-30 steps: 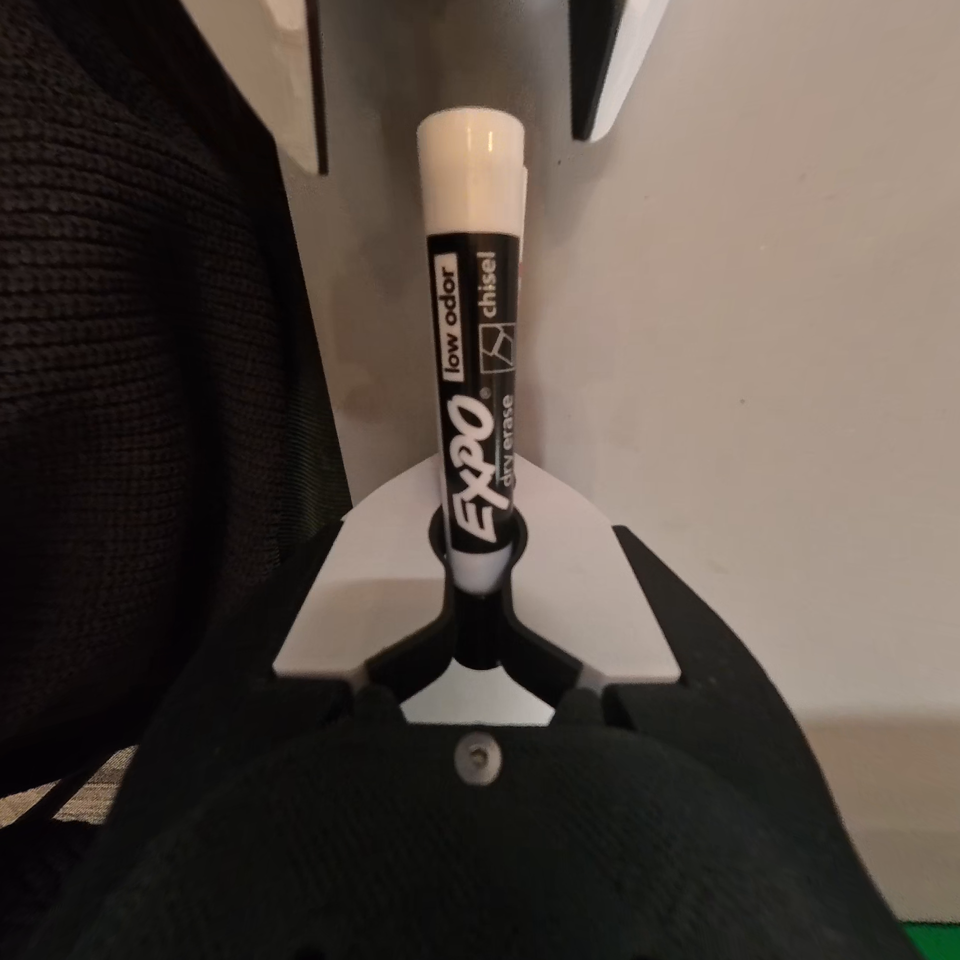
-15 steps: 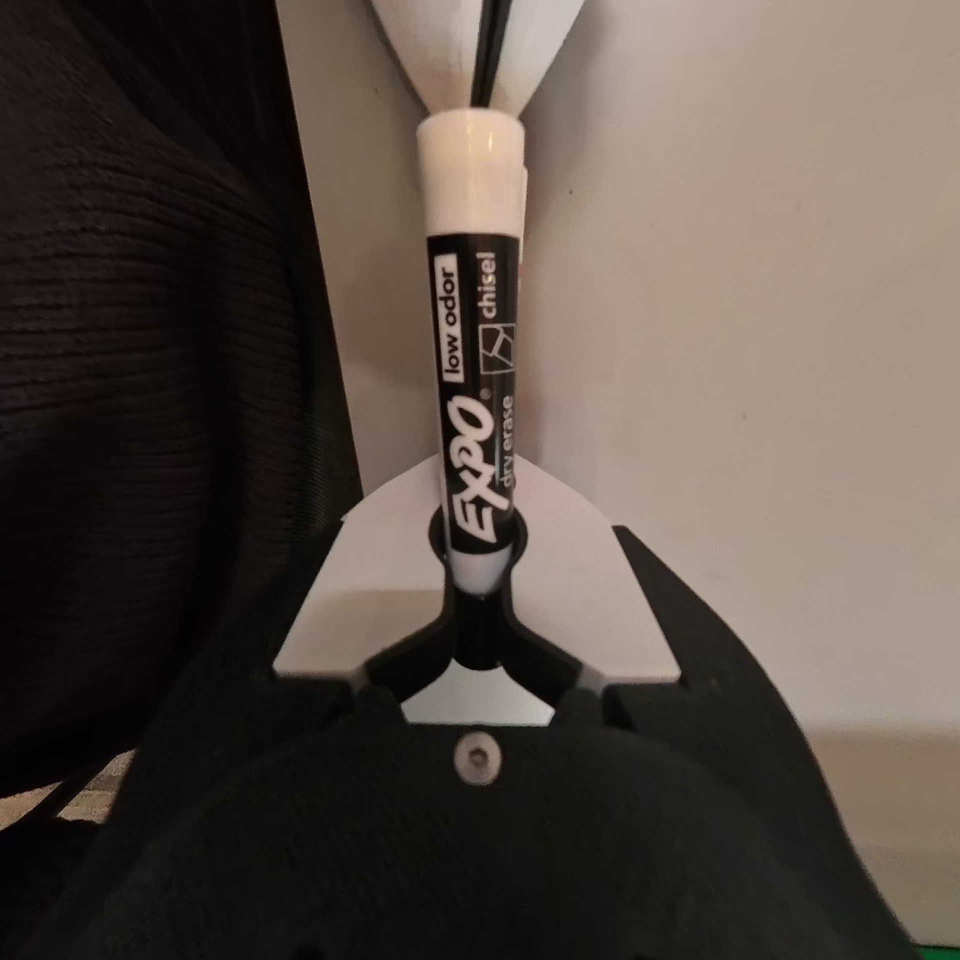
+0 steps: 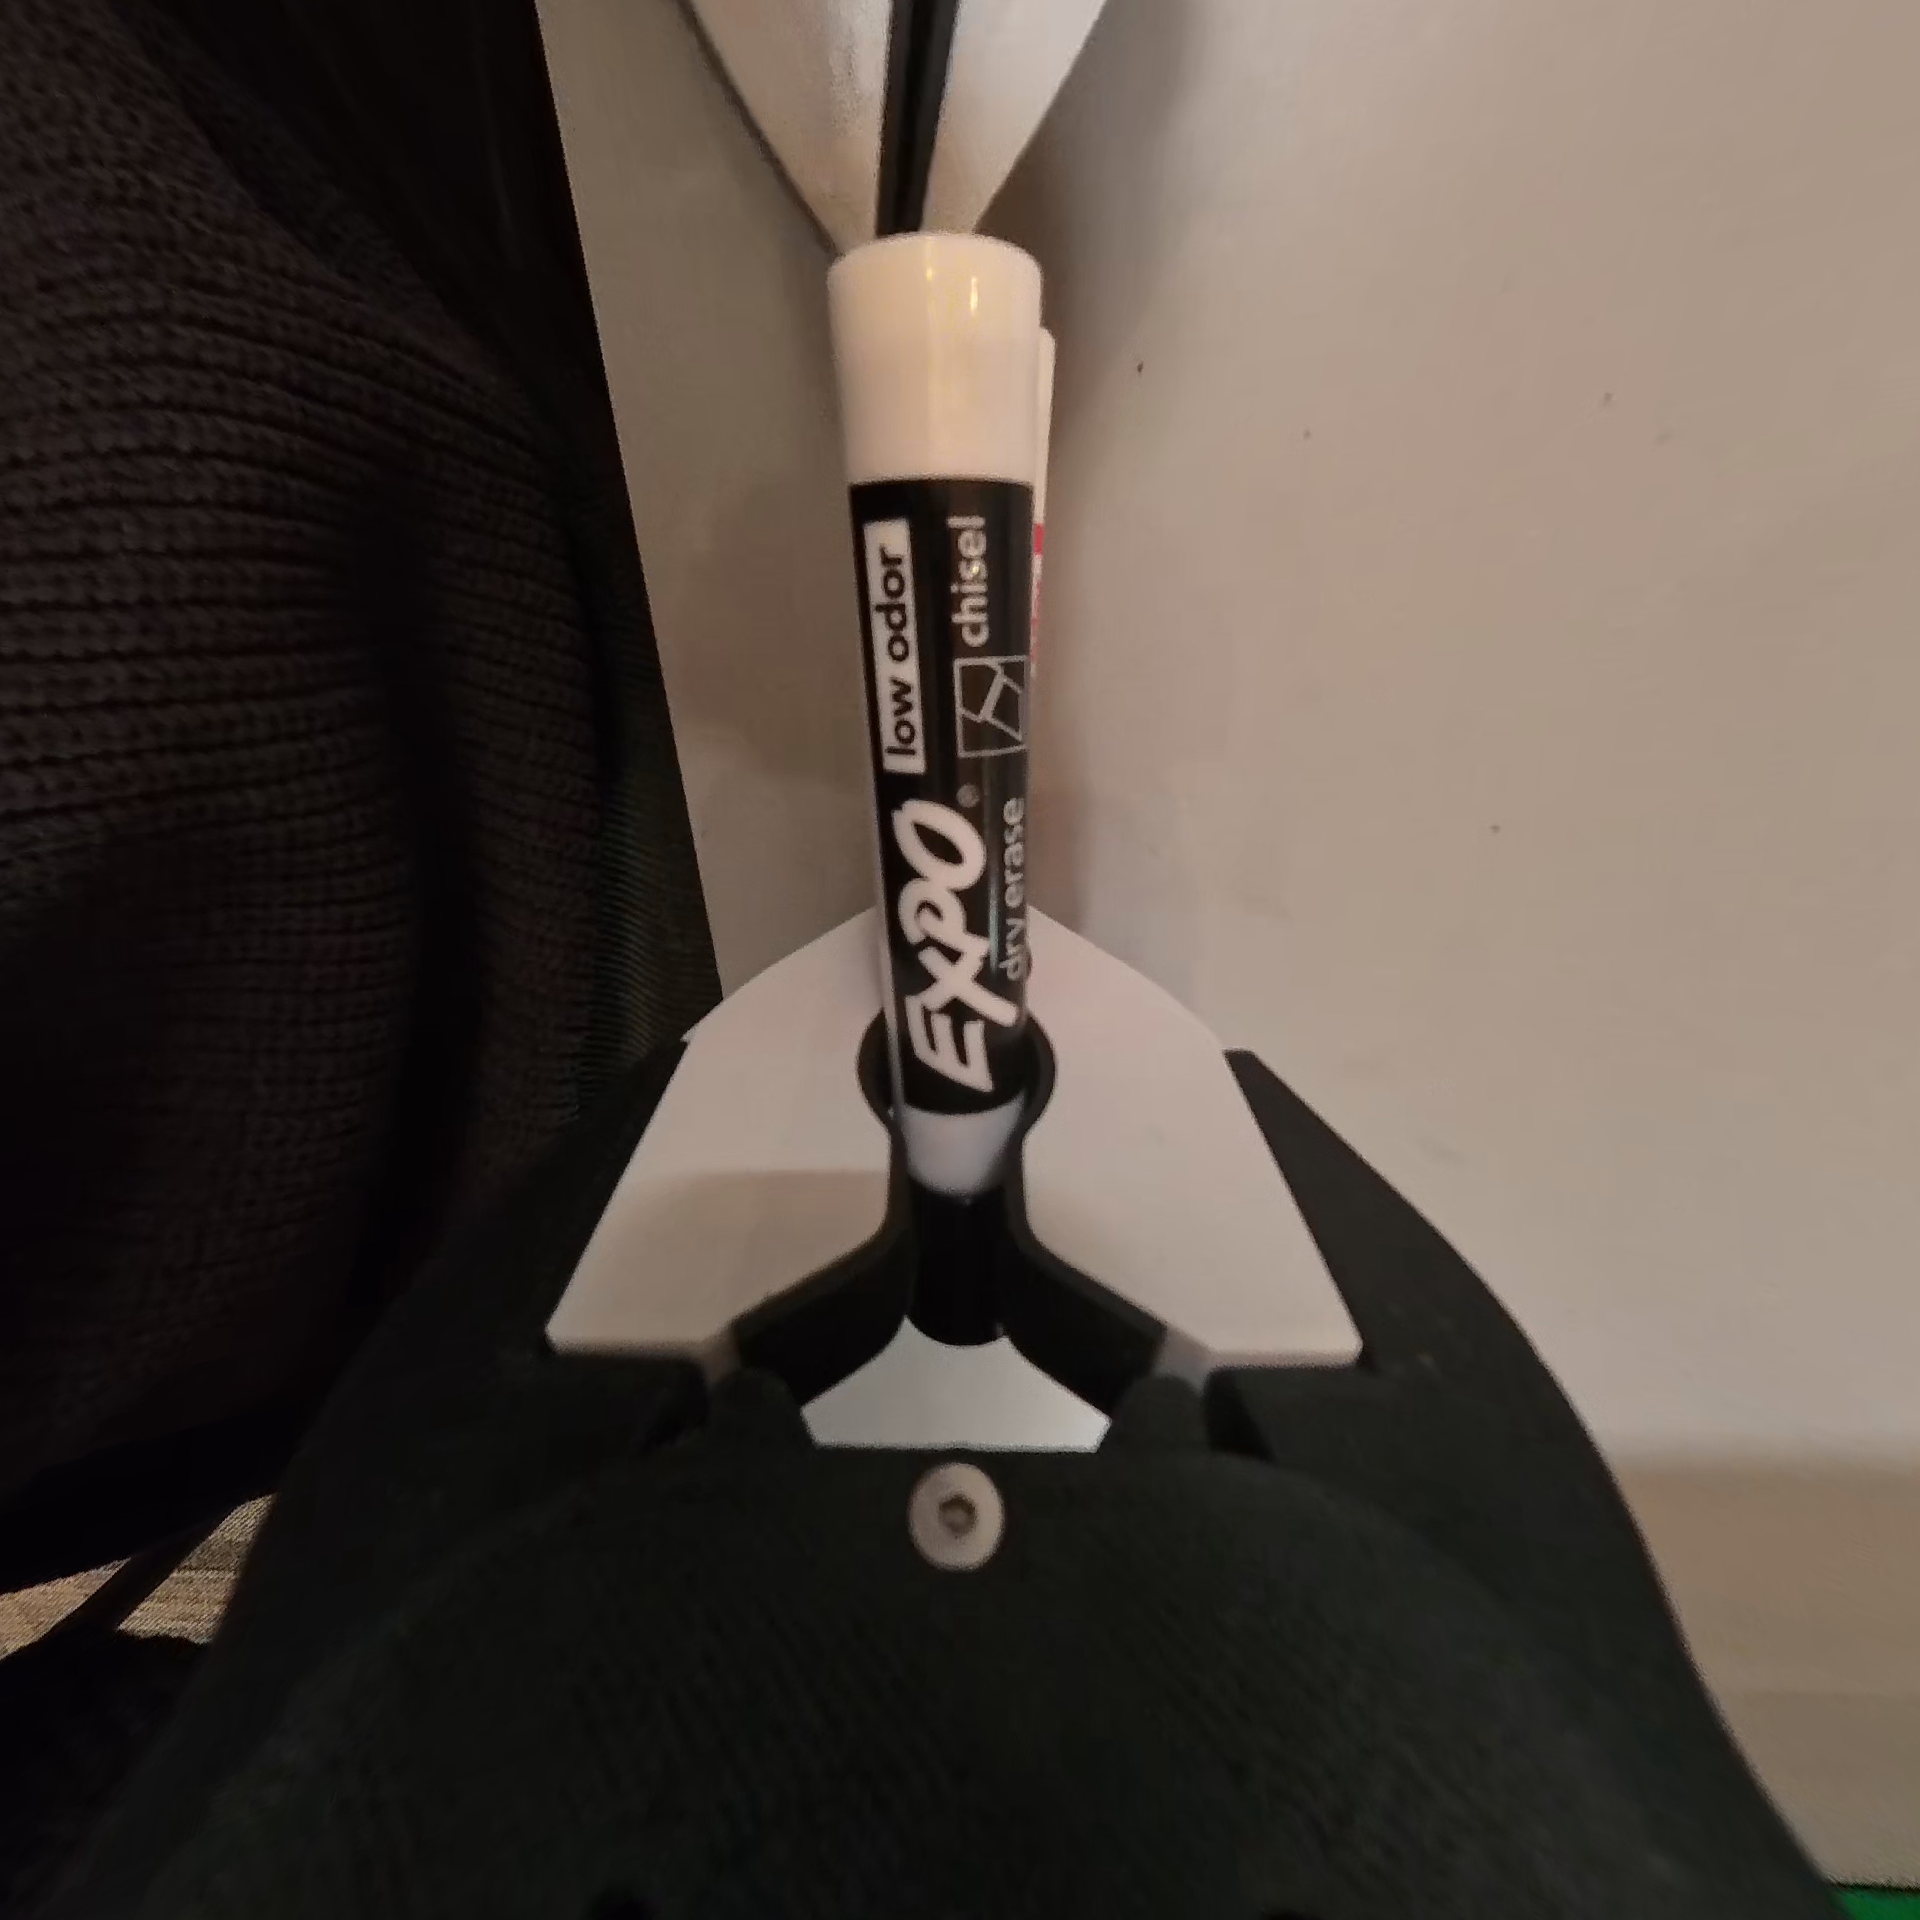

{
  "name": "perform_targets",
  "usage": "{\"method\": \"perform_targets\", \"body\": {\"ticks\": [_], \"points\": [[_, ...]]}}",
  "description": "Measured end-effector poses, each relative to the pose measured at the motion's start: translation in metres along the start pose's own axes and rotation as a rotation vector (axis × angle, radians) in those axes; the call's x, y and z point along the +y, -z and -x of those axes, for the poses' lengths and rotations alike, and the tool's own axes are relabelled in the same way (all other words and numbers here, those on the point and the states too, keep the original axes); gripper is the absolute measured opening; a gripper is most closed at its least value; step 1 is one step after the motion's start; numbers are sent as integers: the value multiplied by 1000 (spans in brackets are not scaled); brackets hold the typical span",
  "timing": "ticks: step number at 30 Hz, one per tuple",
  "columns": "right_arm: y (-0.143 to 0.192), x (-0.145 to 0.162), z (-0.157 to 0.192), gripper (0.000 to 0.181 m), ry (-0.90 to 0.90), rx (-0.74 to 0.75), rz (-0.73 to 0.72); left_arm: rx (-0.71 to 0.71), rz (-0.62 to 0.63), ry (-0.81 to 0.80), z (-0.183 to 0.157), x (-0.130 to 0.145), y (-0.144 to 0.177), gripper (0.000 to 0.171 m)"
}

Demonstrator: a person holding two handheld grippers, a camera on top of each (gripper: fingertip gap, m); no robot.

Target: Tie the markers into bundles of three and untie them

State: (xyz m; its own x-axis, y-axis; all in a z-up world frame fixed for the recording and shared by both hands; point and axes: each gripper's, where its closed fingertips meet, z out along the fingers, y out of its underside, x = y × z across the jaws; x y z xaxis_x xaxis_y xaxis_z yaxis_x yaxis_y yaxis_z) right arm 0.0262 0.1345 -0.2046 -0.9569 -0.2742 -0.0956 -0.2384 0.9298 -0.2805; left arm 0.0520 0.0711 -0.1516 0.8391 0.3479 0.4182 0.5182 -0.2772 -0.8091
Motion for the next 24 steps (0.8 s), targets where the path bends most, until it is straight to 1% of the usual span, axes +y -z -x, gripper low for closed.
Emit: {"method": "perform_targets", "body": {"ticks": [2, 5, 9, 14, 17, 21, 24], "points": [[0, 0, 0, 14, -2, -1, 2, -13, 9, -17, 0, 1, -2, 6], [0, 0, 0, 14, -2, -3, 1, -48, 16, -58, 2, 1, -2, 19], [0, -1, 1, 14, 0, -9, -5, -91, -8, -95, 6, -3, 2, 29], [-1, -2, 3, 14, 7, -13, -4, -88, -28, -106, 4, -7, 0, 30], [-1, -3, 3, 14, 10, -14, -5, -91, -12, -104, 5, -4, -1, 31], [-1, -2, 1, 14, 8, -7, -5, -92, -19, -94, 6, -5, 2, 38], [0, -2, -6, 14, 31, 40, -12, -89, -58, -36, 8, -12, 5, 52]]}}
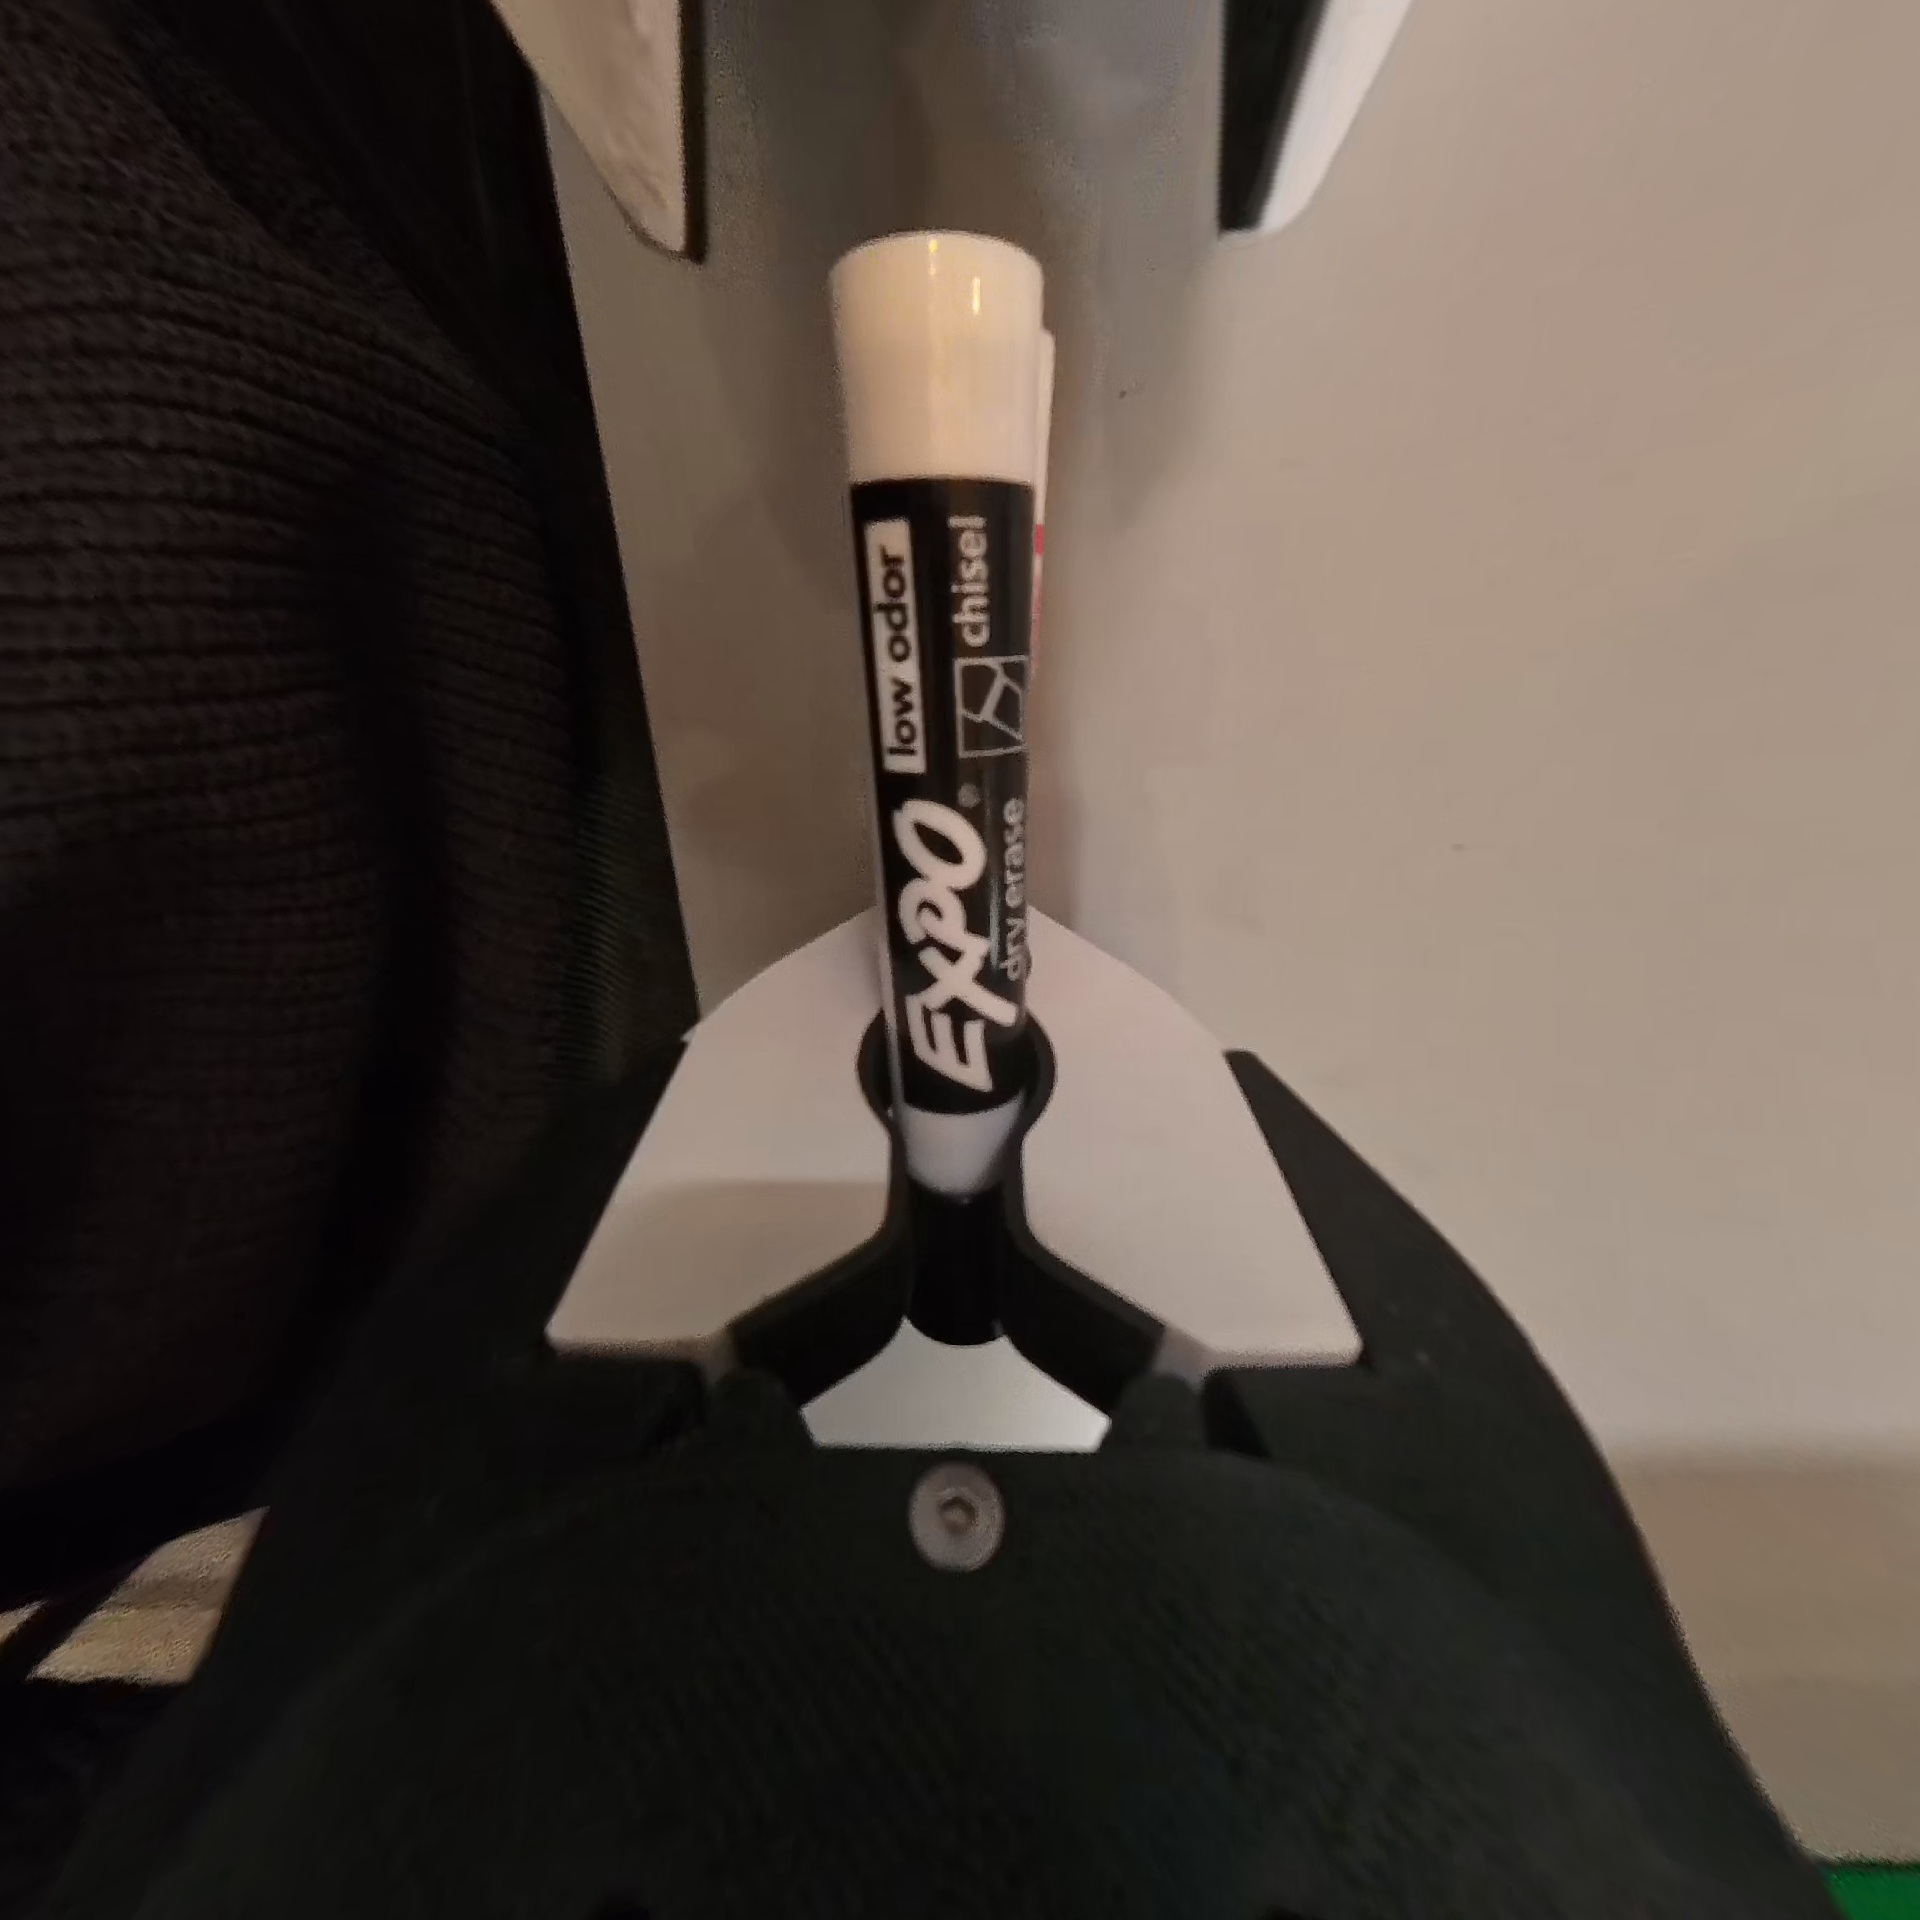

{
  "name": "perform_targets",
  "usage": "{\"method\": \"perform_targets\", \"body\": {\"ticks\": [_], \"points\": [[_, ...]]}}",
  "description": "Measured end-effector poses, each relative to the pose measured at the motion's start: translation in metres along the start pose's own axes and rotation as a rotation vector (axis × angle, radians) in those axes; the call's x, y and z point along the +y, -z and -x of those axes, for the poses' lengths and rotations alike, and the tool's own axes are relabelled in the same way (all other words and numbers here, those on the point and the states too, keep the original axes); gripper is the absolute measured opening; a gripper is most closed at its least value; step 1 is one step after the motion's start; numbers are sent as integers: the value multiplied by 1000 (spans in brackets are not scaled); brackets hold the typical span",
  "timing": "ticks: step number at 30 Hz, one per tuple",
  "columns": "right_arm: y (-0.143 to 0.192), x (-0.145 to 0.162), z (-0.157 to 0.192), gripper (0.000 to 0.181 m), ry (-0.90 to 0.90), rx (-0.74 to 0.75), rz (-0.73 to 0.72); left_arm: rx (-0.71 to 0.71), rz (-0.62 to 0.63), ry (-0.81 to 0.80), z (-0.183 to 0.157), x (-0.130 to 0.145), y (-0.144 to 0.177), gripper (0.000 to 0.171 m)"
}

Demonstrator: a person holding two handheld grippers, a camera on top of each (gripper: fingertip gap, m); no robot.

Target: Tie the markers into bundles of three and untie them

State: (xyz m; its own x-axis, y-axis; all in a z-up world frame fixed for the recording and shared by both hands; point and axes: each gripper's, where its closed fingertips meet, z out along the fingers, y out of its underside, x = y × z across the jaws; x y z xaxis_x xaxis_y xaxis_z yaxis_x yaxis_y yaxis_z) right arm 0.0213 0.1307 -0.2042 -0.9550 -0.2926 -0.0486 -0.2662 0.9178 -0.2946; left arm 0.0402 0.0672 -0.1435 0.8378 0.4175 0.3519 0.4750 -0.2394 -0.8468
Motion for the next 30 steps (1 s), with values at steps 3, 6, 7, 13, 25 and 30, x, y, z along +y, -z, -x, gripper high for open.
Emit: {"method": "perform_targets", "body": {"ticks": [3, 6, 7, 13, 25, 30], "points": [[3, -2, -10, 14, 65, 91, -7, 14, -27, 107, 2, -6, 2, 69], [8, -2, -21, 14, 133, 191, 9, -14, 33, 222, 9, -4, -1, 80], [10, -3, -24, 14, 155, 218, 19, -10, 70, 251, 10, -3, -4, 80], [21, -14, -35, 13, 320, 394, 76, 63, 472, 206, 2, 9, -16, 80], [37, -11, -49, 14, 471, 687, 128, 211, 850, 135, -12, 22, -56, 51], [37, -3, -53, 14, 474, 722, 143, 190, 822, 185, -9, 18, -65, 46]]}}
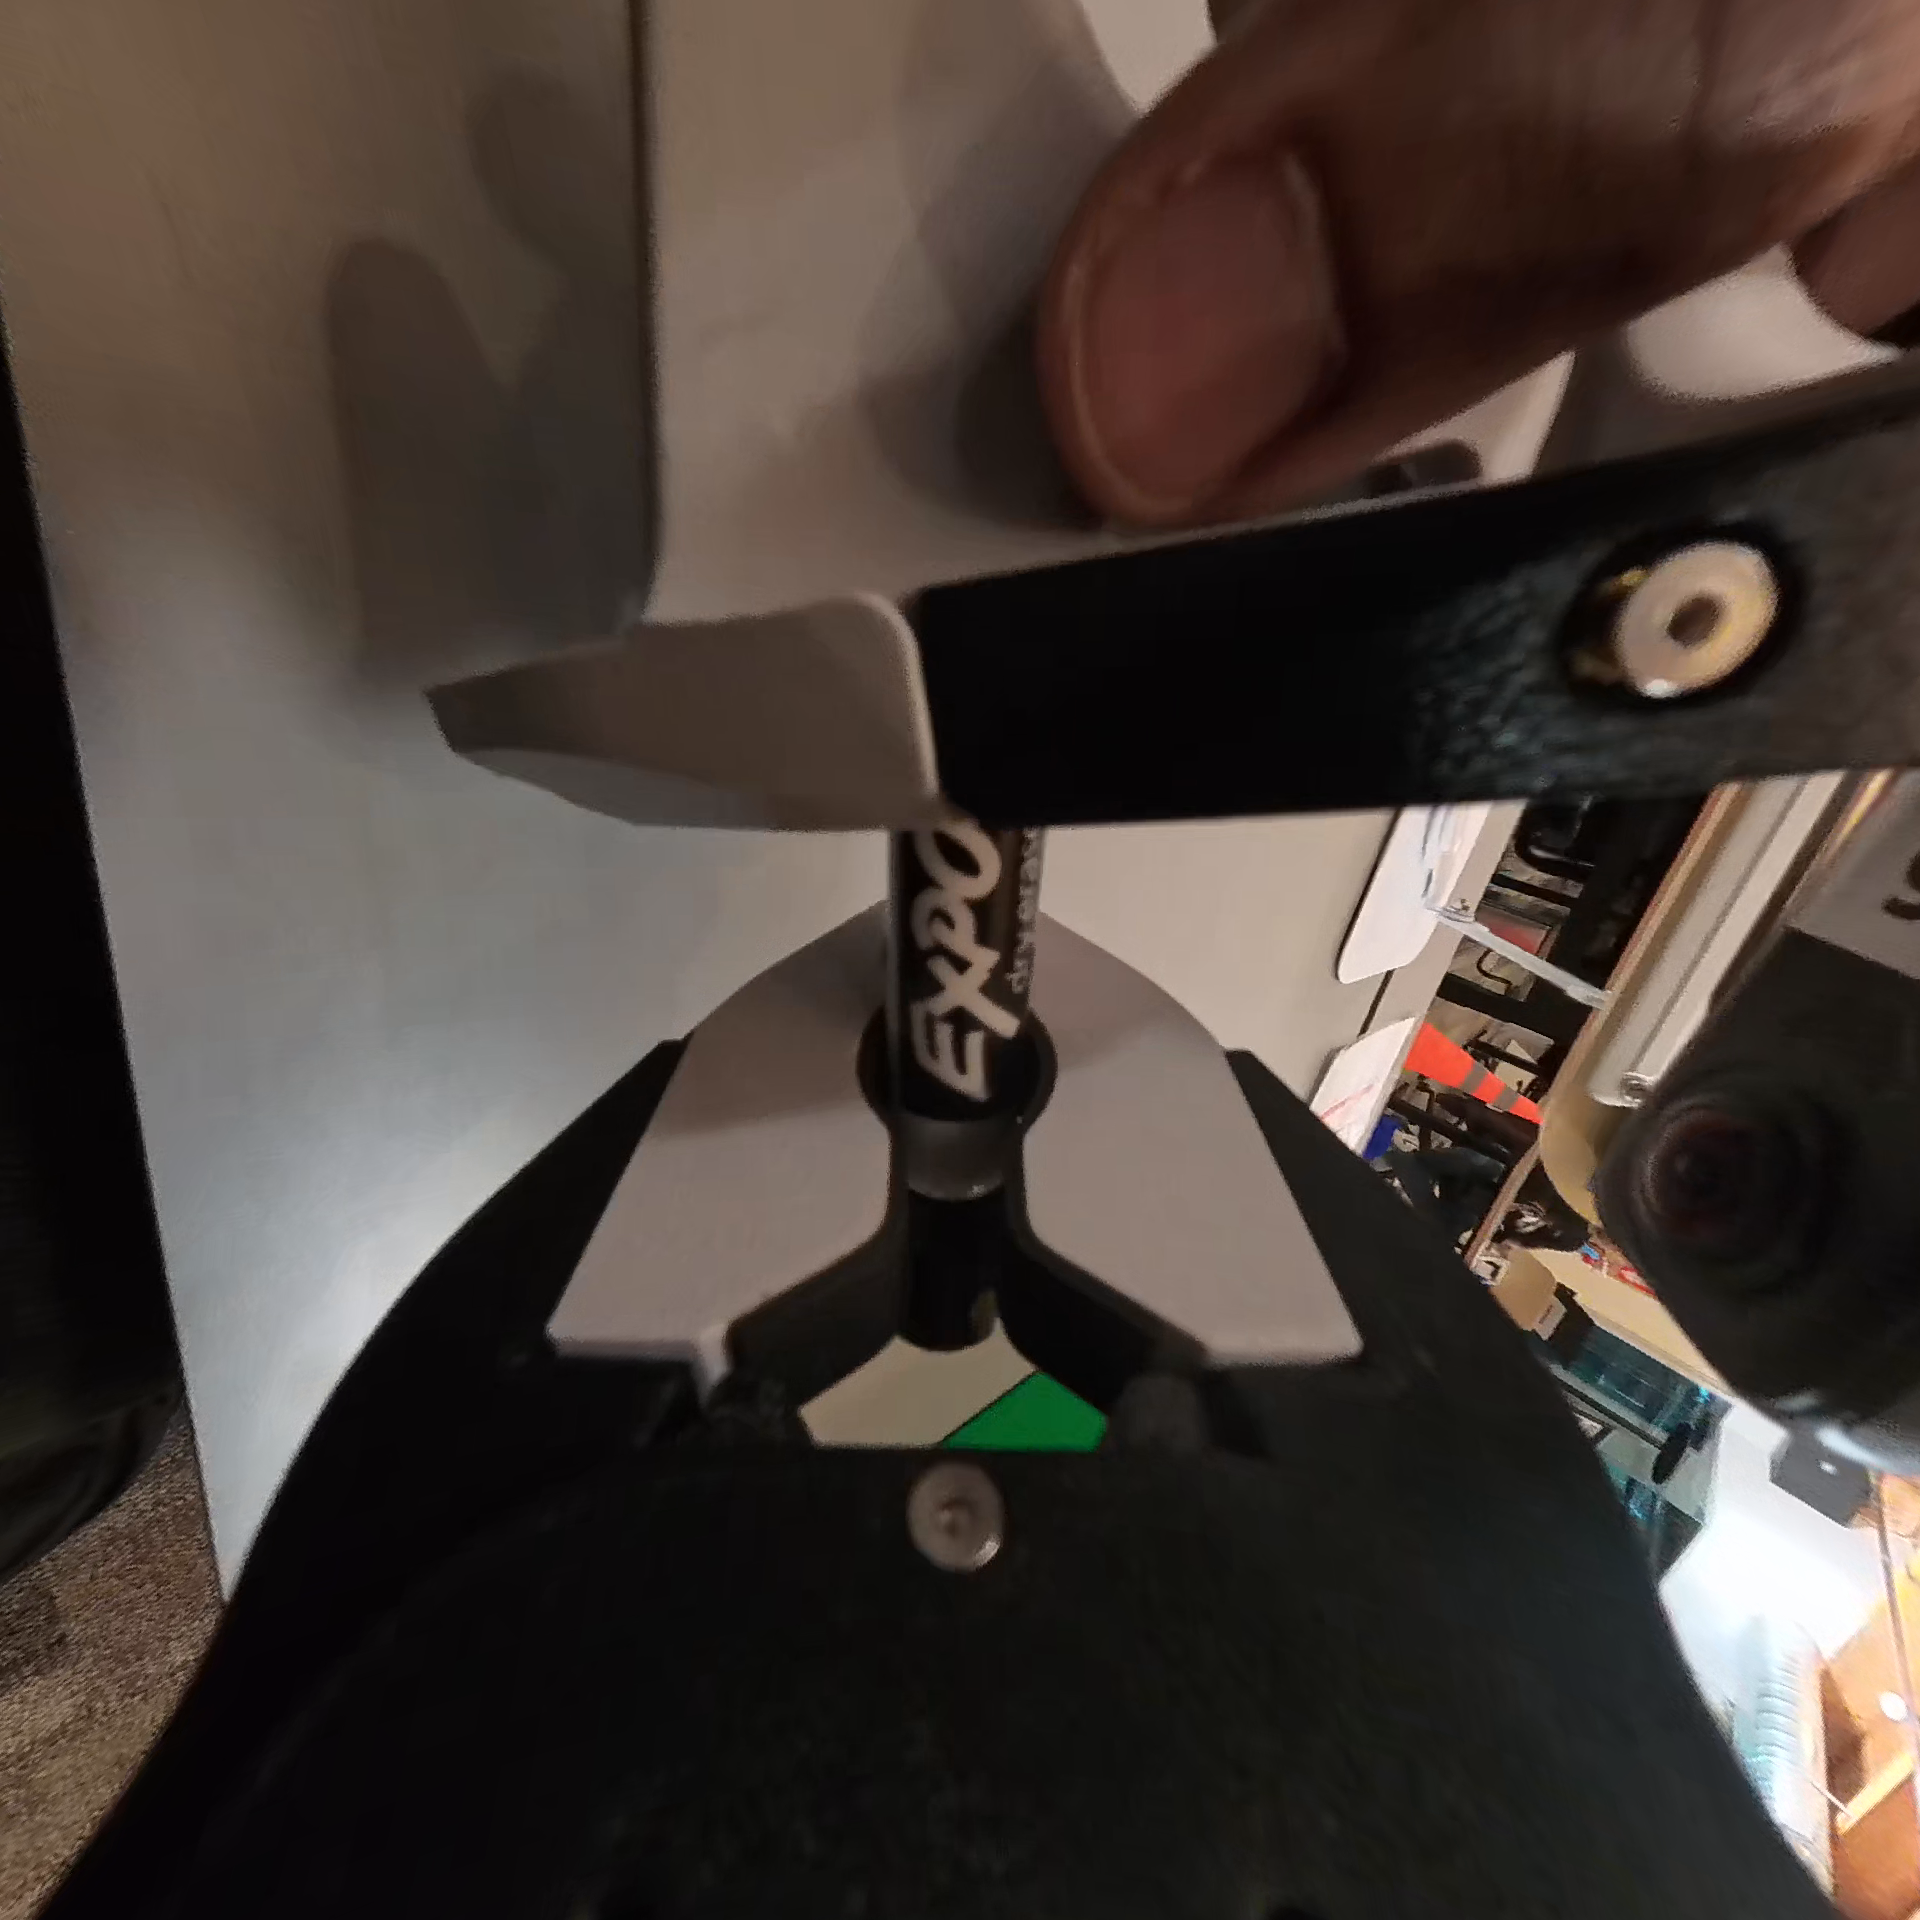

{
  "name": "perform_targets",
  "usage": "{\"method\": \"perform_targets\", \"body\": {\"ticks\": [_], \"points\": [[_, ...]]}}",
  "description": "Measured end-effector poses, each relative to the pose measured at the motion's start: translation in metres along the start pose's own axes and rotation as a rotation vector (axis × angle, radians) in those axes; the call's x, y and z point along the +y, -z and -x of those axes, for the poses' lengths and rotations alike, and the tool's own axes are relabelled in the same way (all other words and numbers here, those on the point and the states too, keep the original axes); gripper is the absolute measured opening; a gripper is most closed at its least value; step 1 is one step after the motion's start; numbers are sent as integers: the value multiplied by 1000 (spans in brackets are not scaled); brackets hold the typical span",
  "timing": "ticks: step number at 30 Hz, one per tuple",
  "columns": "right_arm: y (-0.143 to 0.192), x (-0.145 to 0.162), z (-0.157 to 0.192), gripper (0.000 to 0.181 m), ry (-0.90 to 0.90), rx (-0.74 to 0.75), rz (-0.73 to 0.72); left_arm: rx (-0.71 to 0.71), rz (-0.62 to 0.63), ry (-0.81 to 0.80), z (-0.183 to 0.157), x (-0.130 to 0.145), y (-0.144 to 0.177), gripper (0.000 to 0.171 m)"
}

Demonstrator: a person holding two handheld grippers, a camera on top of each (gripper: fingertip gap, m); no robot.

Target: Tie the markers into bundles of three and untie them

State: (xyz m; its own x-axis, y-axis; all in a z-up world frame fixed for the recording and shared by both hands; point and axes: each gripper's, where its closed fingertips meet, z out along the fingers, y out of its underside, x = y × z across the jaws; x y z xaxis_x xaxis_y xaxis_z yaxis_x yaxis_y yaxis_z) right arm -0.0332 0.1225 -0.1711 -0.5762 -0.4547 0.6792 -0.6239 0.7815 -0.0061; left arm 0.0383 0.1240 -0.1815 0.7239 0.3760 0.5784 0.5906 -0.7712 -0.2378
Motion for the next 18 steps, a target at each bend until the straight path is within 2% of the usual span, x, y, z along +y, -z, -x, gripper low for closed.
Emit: {"method": "perform_targets", "body": {"ticks": [13, 18], "points": [[6, -3, -9, 14, 46, 95, 1, 1, -23, 47, -5, -3, -3, 46], [9, -11, -10, 14, 99, 137, -31, 16, 11, 44, -9, 5, -4, 45]]}}
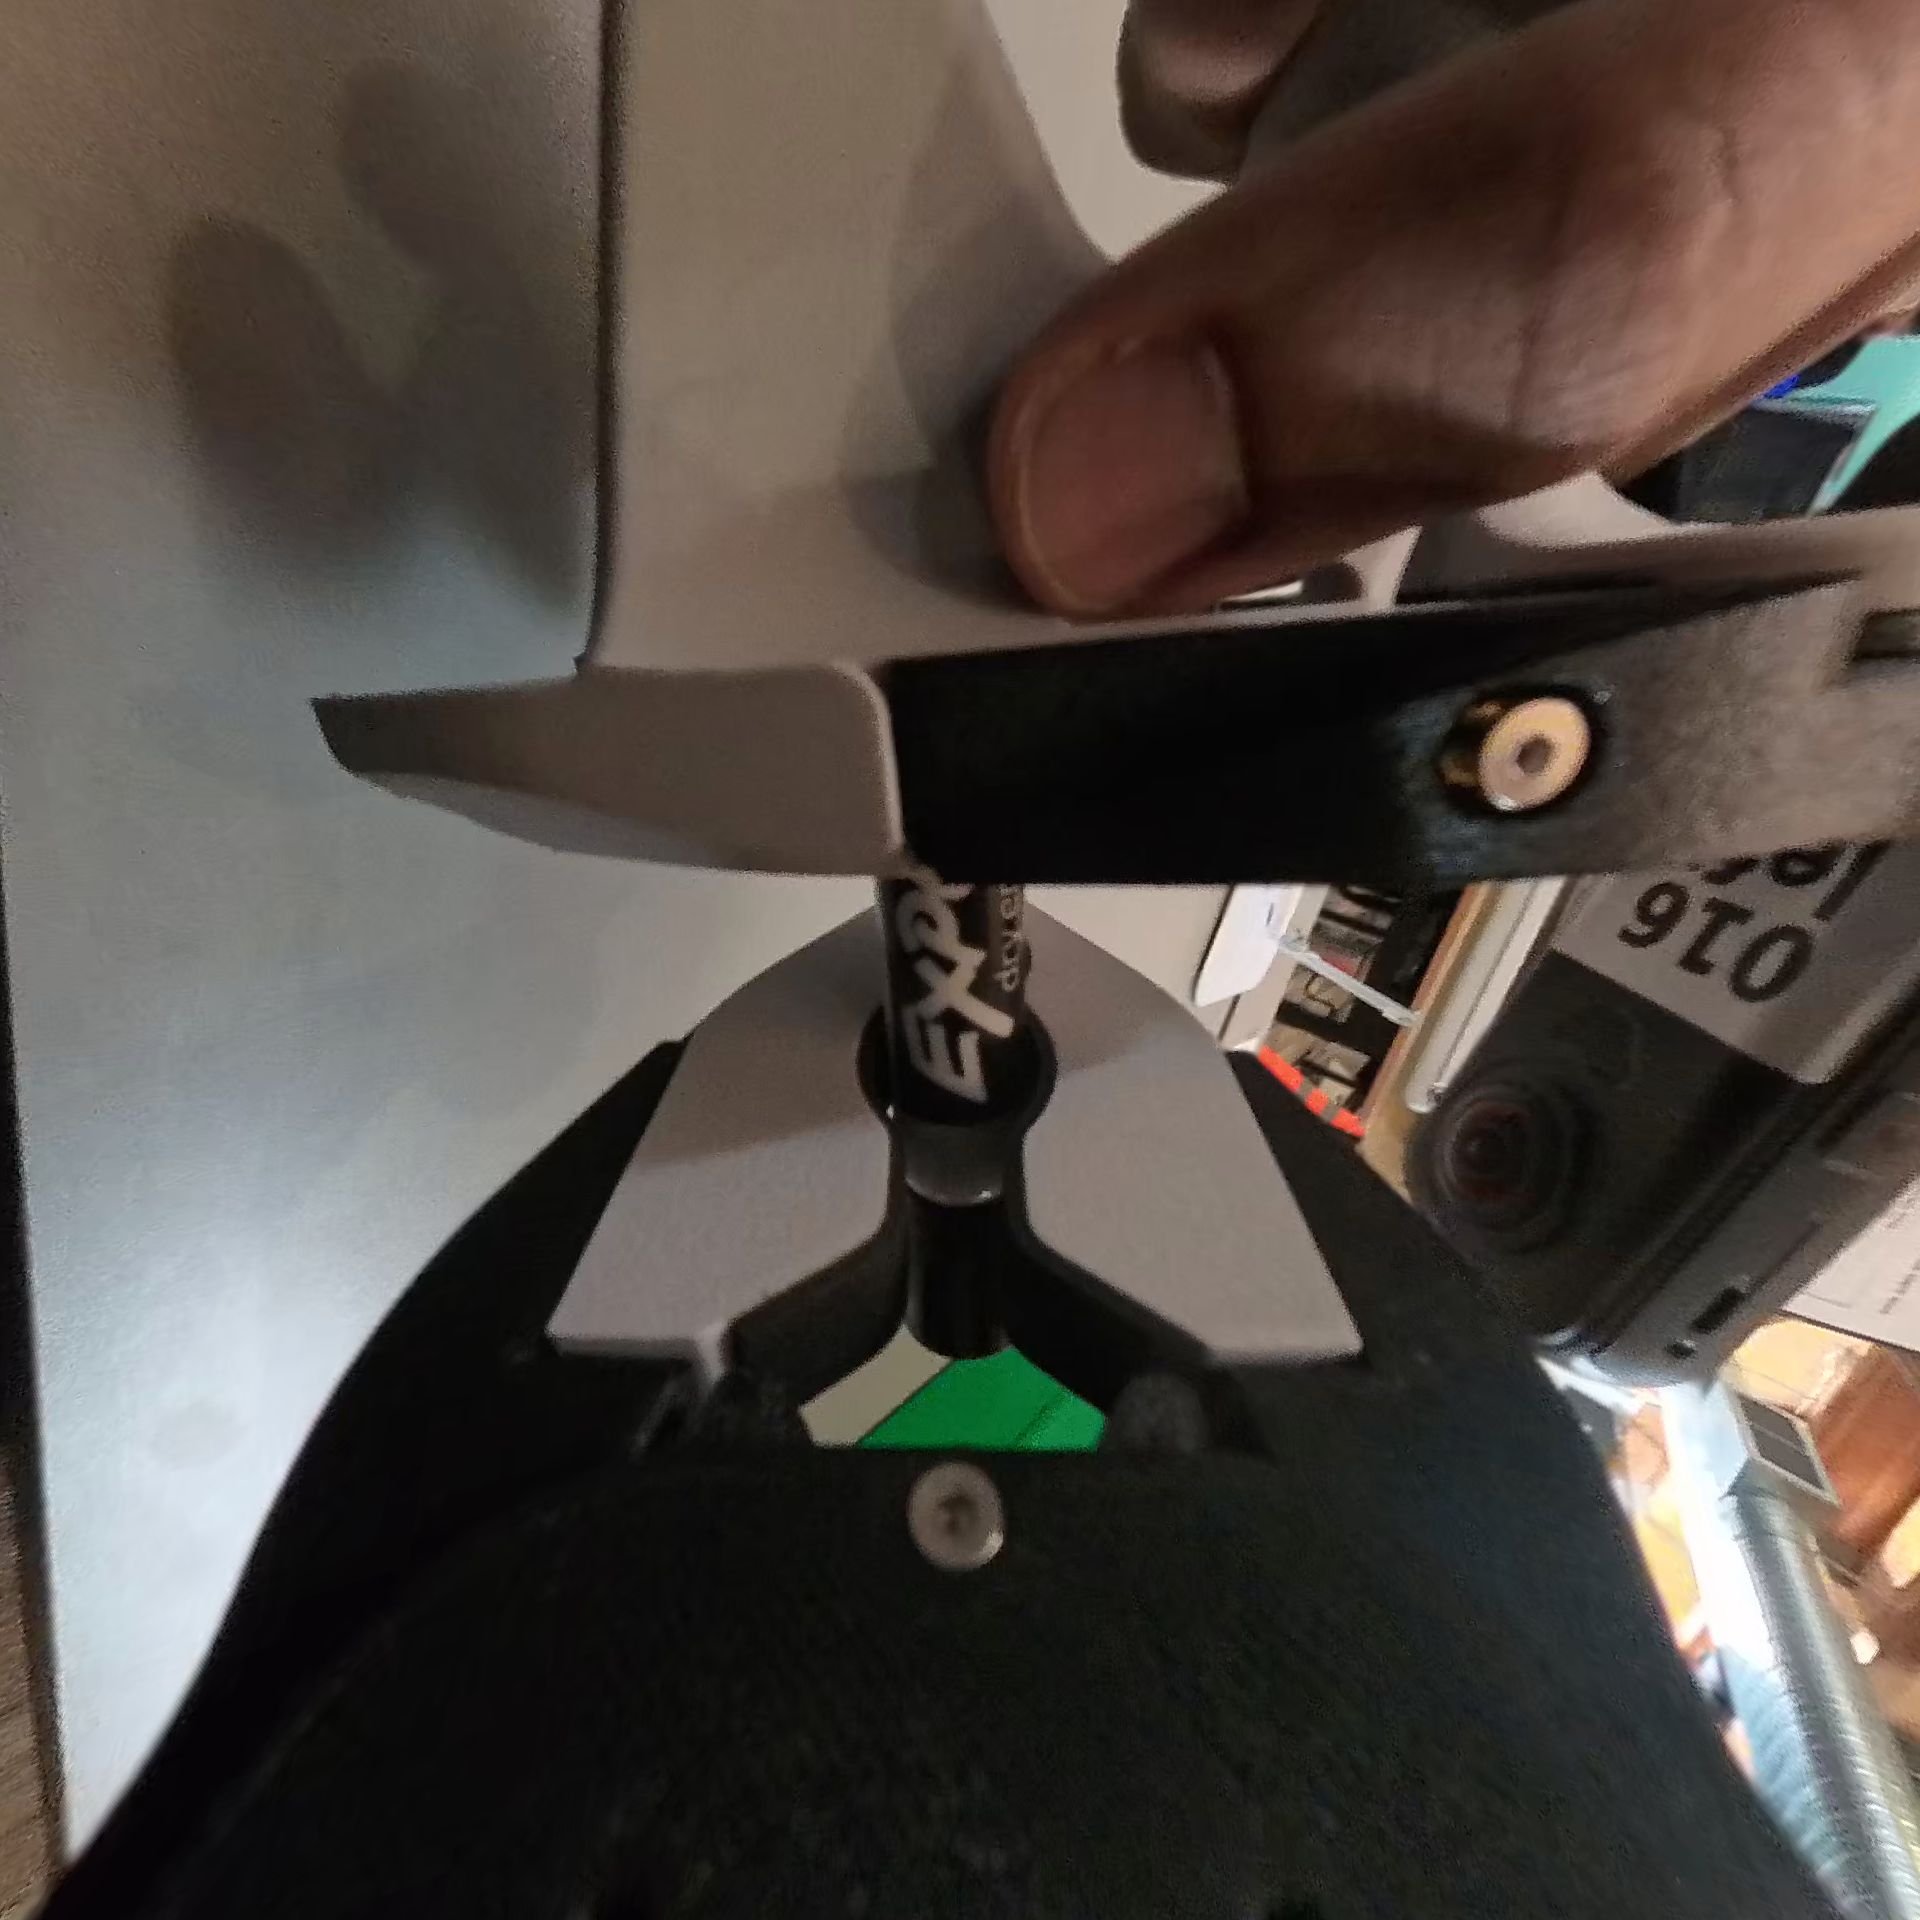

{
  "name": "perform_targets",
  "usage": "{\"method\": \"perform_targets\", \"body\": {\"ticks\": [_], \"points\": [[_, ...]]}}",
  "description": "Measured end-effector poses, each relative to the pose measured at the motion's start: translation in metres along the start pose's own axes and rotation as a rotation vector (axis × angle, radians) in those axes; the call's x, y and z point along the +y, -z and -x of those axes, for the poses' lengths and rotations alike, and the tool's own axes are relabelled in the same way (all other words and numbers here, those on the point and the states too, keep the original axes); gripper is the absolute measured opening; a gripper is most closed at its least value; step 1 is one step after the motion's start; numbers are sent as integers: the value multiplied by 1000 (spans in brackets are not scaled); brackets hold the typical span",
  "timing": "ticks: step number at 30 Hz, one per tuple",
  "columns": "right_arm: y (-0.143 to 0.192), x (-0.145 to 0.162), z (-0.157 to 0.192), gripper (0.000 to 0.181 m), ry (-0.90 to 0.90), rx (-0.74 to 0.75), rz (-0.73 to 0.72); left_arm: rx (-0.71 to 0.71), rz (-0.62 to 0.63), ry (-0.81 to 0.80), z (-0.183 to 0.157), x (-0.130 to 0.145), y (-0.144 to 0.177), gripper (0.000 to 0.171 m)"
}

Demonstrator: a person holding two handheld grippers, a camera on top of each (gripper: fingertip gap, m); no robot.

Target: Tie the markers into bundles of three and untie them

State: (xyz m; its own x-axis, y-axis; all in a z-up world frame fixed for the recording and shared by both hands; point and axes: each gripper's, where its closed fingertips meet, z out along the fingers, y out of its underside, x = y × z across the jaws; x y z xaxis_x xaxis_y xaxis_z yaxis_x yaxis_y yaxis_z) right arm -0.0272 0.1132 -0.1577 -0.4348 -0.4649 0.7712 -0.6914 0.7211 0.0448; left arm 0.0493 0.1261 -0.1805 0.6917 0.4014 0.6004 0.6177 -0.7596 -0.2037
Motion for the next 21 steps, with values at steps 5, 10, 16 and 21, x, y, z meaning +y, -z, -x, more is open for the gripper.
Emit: {"method": "perform_targets", "body": {"ticks": [5, 10, 16, 21], "points": [[1, -4, -5, 14, 63, 67, -29, 20, 14, 10, -3, 2, 0, 45], [1, -5, -7, 14, 88, 95, -40, 14, -2, 8, -2, 2, 0, 45], [2, -3, -7, 14, 84, 95, -43, 3, -48, 14, -2, -3, 1, 43], [2, -4, -9, 18, 48, 86, -66, -11, -82, 11, -2, -6, 3, 42]]}}
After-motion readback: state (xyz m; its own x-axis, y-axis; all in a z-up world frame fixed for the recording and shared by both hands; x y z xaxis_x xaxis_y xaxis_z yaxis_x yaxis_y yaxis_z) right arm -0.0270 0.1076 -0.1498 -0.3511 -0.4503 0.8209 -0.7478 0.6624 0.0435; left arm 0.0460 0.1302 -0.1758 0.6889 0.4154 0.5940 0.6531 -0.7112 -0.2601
